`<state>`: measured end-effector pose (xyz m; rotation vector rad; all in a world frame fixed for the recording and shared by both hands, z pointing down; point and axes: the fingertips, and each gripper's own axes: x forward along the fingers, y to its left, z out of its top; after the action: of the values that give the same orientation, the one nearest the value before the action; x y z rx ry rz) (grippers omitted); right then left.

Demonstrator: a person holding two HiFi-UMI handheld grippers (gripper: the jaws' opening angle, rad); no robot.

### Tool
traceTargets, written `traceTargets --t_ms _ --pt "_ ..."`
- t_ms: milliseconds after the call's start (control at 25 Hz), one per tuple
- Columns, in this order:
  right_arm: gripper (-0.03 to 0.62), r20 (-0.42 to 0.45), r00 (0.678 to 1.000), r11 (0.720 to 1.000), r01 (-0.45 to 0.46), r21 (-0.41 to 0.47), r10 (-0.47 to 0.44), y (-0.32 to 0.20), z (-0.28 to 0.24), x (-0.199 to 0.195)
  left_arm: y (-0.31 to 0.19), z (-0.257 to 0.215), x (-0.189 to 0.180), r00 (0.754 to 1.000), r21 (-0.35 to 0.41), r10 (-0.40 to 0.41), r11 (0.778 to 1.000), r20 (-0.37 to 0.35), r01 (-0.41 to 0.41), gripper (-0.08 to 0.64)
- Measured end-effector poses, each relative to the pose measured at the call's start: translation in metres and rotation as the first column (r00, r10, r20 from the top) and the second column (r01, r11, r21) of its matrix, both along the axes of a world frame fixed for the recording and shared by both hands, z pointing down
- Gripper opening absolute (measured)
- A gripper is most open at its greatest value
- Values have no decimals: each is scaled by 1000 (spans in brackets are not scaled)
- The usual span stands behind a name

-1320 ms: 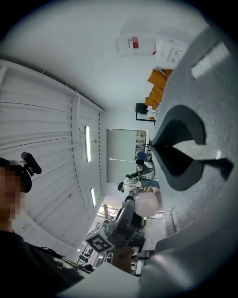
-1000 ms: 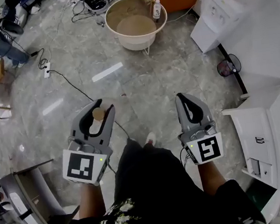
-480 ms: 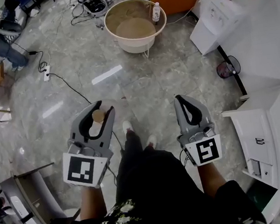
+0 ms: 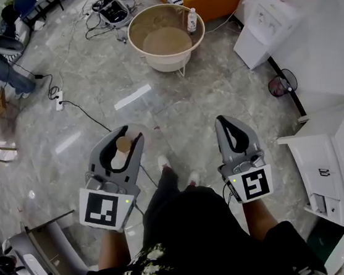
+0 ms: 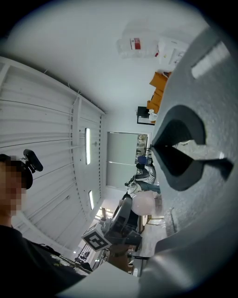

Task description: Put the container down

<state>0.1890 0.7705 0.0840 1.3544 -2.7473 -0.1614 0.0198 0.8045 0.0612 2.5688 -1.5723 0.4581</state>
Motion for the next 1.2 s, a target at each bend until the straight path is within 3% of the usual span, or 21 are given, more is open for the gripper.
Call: traceTargets --t_ms 600,1200 --pt "-5 -3 1000 1000 3 13 -3 -60 -5 -66 -62 -9 -58 999 27 25 999 -20 -24 132" --pt "-5 -8 1000 999 -14 39 14 -85 6 -147 -88 2 -145 999 34 37 999 -13 -36 132"
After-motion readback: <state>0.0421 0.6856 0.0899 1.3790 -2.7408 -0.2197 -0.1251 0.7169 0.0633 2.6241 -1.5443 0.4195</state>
